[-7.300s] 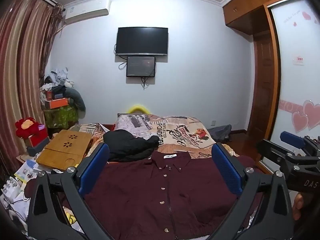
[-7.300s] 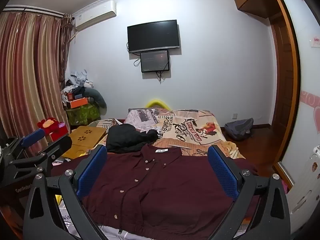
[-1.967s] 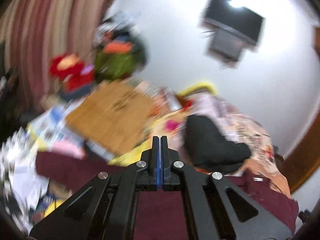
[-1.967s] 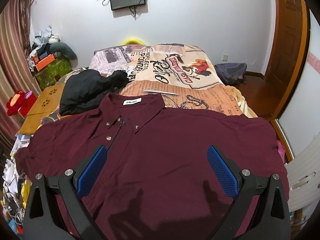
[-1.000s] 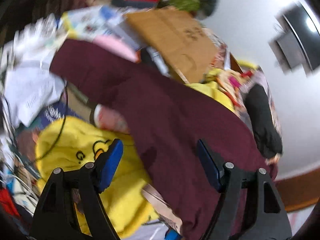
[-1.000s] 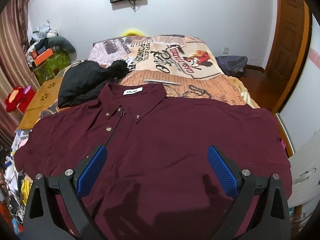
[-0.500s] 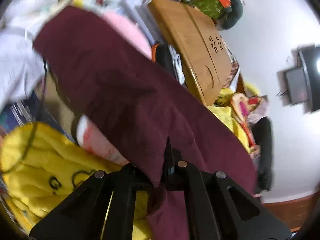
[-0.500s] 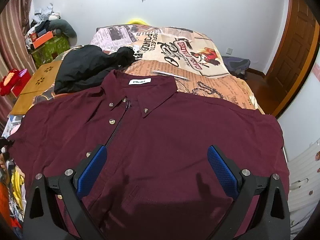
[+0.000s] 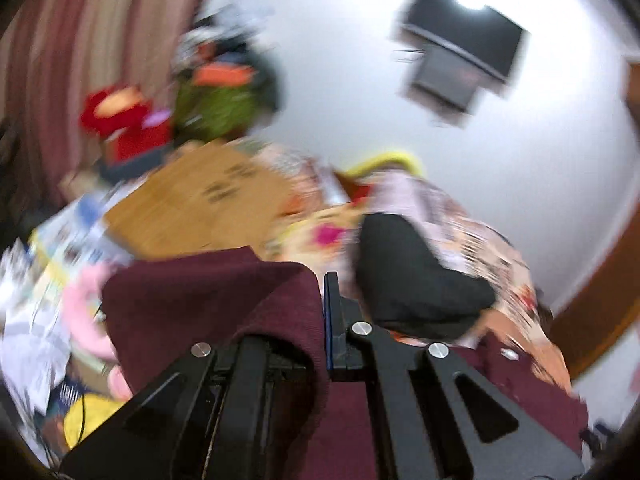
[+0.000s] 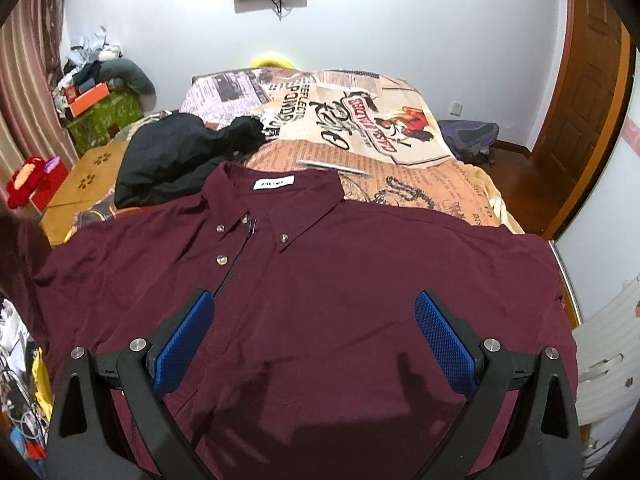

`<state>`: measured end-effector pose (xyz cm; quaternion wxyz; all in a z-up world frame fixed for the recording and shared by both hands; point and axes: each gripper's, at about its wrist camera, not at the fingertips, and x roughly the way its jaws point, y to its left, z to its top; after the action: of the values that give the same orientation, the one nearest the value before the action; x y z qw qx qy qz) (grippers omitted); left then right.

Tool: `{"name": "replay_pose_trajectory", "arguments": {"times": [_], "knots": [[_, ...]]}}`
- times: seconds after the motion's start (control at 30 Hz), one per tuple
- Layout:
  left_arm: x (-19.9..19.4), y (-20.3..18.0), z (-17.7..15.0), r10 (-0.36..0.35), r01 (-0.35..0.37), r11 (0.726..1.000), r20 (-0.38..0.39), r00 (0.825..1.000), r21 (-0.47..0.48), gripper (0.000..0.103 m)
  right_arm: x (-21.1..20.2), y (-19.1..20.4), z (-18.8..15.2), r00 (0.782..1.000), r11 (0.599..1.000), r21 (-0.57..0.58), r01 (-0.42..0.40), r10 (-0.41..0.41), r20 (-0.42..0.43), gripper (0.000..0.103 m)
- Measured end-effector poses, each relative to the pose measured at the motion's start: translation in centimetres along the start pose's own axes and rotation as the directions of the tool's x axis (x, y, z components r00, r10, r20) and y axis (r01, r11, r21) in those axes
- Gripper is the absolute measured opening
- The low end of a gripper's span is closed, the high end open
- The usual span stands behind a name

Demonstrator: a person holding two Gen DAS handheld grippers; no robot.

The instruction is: Fold large clothes

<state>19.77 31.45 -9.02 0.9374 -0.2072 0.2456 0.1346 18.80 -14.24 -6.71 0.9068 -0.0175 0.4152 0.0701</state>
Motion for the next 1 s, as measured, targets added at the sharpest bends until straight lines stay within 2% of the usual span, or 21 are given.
{"name": "replay_pose_trajectory", "arguments": {"times": [0.1,0.17,0.27,0.37,0.4,0.47,0.5,0.57,0.63,0.73,0.77,0.8,0.87,0.93,1.0], "knots": [[-0.4,-7.5,-1.1,-0.105,0.11,0.984,-0.042,0.994,0.144,0.002,-0.4,-0.6,0.0,1.0,1.0,0.003,-0.016,0.016,0.016,0.1],[-0.2,-12.3,-2.9,-0.156,0.174,0.957,-0.094,0.983,0.233,0.002,-0.7,-1.0,-0.1,0.999,1.0,0.0,-0.024,0.024,0.024,0.1],[0.8,-18.2,-7.0,-0.178,0.241,0.909,-0.206,0.962,0.341,0.002,-1.0,-1.8,-0.2,0.999,0.999,-0.004,-0.033,0.034,0.035,0.1],[2.4,-22.5,-11.8,-0.157,0.294,0.863,-0.334,0.929,0.411,0.002,-1.2,-2.7,-0.6,0.998,0.999,-0.003,-0.043,0.043,0.036,0.1],[3.1,-23.8,-14.0,-0.135,0.31,0.843,-0.386,0.913,0.439,0.002,-1.3,-3.0,-0.7,0.999,0.999,-0.002,-0.042,0.042,0.035,0.1],[4.1,-25.2,-17.1,-0.096,0.33,0.821,-0.457,0.884,0.466,0.002,-1.4,-3.5,-1.0,0.999,0.999,-0.003,-0.039,0.039,0.032,0.1],[4.4,-25.7,-18.3,-0.082,0.339,0.814,-0.484,0.871,0.472,0.002,-1.3,-3.8,-1.1,0.999,0.999,-0.005,-0.035,0.035,0.029,0.1],[5.2,-25.6,-20.4,-0.058,0.361,0.809,-0.548,0.834,0.465,0.002,-1.3,-4.1,-1.4,0.999,1.0,-0.009,-0.028,0.028,0.022,0.1],[5.6,-25.0,-21.5,-0.045,0.37,0.809,-0.579,0.814,0.458,0.005,-1.2,-4.4,-1.7,1.0,1.0,-0.013,-0.023,0.024,0.017,0.1],[5.5,-24.9,-22.4,-0.034,0.374,0.804,-0.592,0.805,0.462,0.014,-1.0,-4.6,-1.9,1.0,1.0,-0.02,-0.022,0.022,0.003,0.1],[5.3,-24.8,-22.3,-0.036,0.38,0.802,-0.597,0.801,0.462,0.022,-0.9,-4.5,-2.0,1.0,0.999,-0.024,-0.021,0.021,0.001,0.1],[5.1,-24.7,-22.2,-0.035,0.384,0.801,-0.603,0.797,0.46,0.037,-0.9,-4.4,-2.1,1.0,0.999,-0.028,-0.021,0.021,-0.001,0.1],[4.4,-24.6,-22.1,-0.047,0.398,0.798,-0.612,0.79,0.452,0.056,-1.0,-4.1,-2.0,1.0,0.999,-0.037,-0.025,0.025,-0.001,0.1],[3.5,-24.5,-21.4,-0.061,0.402,0.797,-0.602,0.796,0.451,0.057,-1.1,-3.6,-1.8,1.0,0.998,-0.051,-0.03,0.031,0.007,0.1],[2.6,-24.1,-20.4,-0.062,0.391,0.798,-0.583,0.81,0.458,0.057,-1.4,-2.9,-1.5,0.999,0.997,-0.073,-0.034,0.035,0.022,0.1]]}}
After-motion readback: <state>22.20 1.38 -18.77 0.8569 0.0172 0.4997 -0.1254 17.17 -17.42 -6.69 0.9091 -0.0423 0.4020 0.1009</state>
